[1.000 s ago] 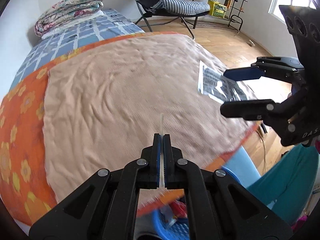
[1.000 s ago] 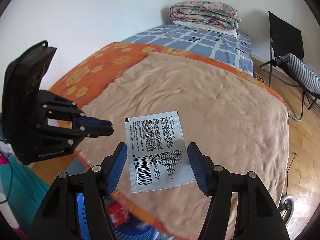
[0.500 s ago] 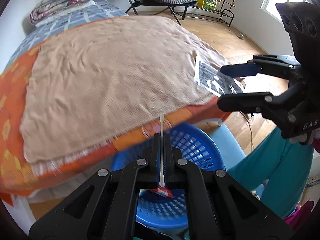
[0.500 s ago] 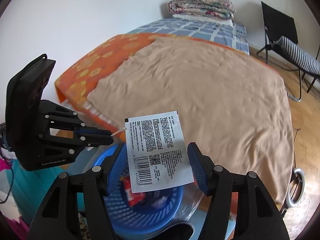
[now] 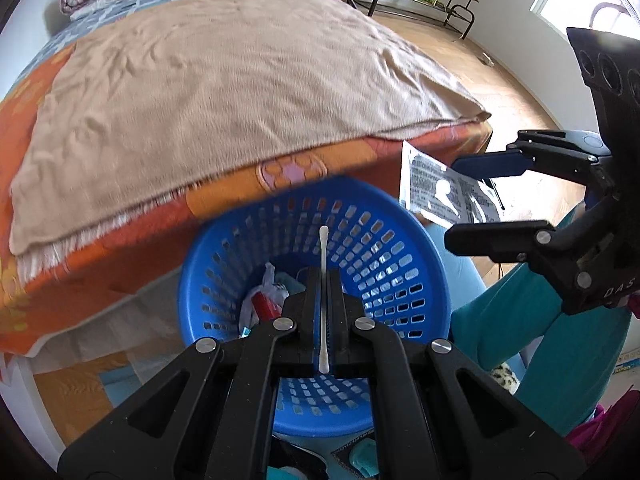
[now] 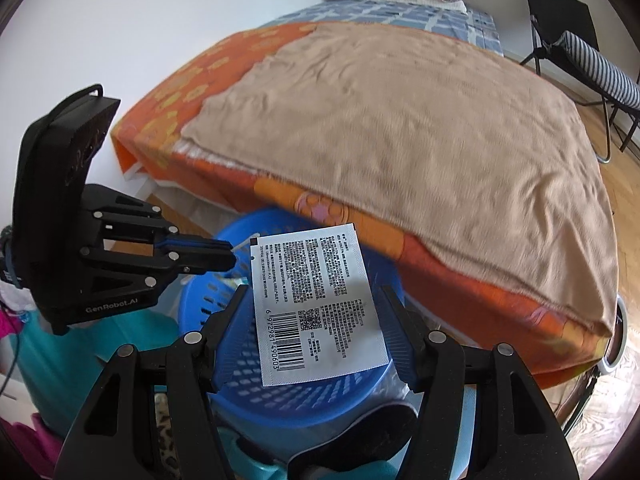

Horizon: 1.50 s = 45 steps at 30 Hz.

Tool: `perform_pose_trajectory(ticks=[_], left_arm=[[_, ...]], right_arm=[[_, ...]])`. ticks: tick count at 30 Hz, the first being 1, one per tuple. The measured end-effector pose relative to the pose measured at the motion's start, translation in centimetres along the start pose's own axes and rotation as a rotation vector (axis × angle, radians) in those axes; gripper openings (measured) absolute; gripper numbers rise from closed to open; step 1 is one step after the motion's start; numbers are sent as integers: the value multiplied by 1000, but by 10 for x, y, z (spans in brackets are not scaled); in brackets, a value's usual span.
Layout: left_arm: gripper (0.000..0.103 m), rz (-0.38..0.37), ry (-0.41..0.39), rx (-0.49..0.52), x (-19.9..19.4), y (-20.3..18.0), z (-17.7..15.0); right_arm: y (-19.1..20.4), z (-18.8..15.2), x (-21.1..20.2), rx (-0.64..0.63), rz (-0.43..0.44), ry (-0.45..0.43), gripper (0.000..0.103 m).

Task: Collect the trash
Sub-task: 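Open both tools to drop the swab and sachet into the basket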

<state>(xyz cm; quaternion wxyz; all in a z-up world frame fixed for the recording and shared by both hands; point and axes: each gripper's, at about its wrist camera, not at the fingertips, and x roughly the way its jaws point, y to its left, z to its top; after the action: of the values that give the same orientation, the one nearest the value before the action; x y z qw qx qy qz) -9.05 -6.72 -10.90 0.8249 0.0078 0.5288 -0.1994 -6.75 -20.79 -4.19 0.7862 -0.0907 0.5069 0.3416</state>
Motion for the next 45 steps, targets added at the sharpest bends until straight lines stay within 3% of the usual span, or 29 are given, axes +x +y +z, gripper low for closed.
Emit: perform_pose_trajectory(ticks=[30,37,45], left_arm=[[2,60,109,-11,35,4,-9],[2,62,90,-17,28,6,-4],[2,82,12,-28,3,10,15]], right_arm=[[-13,-21,30,60,-17,76,65],[-18,-18,27,81,-17,63,65],[-23,-3,12,85,-37,18,65]])
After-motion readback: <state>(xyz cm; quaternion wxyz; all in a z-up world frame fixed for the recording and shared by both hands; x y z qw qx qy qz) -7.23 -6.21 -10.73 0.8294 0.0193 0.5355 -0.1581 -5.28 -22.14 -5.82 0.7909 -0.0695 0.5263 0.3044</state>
